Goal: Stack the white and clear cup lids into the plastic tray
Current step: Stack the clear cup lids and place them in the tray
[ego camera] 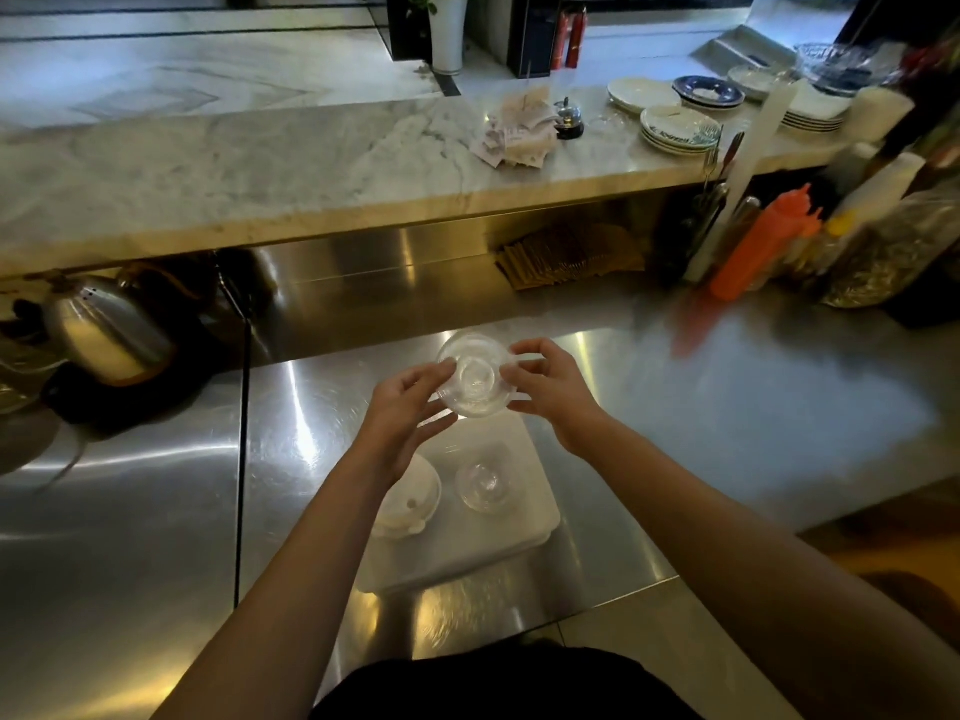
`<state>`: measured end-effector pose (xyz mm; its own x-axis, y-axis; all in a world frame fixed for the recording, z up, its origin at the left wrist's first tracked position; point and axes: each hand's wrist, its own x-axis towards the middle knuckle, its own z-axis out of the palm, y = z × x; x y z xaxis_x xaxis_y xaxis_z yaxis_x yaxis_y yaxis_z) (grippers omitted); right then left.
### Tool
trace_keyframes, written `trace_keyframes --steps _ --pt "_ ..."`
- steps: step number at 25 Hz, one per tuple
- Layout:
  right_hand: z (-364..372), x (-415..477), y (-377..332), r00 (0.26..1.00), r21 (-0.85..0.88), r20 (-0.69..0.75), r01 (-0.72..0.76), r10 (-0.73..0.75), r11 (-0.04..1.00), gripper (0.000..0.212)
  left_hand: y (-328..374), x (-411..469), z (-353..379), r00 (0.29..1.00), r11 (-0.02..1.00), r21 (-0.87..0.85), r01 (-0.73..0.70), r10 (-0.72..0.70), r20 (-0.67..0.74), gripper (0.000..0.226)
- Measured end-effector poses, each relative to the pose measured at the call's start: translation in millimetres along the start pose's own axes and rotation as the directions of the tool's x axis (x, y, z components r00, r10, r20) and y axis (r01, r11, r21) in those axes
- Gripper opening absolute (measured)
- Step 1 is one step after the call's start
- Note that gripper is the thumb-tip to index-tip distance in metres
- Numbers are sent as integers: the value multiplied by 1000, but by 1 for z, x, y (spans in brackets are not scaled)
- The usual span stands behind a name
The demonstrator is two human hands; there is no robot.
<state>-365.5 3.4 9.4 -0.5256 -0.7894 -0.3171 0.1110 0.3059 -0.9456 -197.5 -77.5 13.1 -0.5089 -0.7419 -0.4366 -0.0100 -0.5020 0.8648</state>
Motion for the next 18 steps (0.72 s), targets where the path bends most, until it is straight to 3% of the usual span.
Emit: trace_keyframes --steps 4,9,14,18 --pt "-3 -3 0 999 -12 51 -19 20 1000 36 -10 3 1 996 992 117 -38 48 -78 32" --pt "-11 -6 7 990 -102 134 -33 47 994 38 -23 4 -3 993 959 274 -69 91 -69 32" --pt "-21 -8 22 957 -303 288 52 40 952 44 -30 -6 -12 974 765 608 -212 217 67 40" --pt "-20 -12 35 934 -498 355 154 38 853 41 -40 -17 -13 936 576 751 -323 310 165 46"
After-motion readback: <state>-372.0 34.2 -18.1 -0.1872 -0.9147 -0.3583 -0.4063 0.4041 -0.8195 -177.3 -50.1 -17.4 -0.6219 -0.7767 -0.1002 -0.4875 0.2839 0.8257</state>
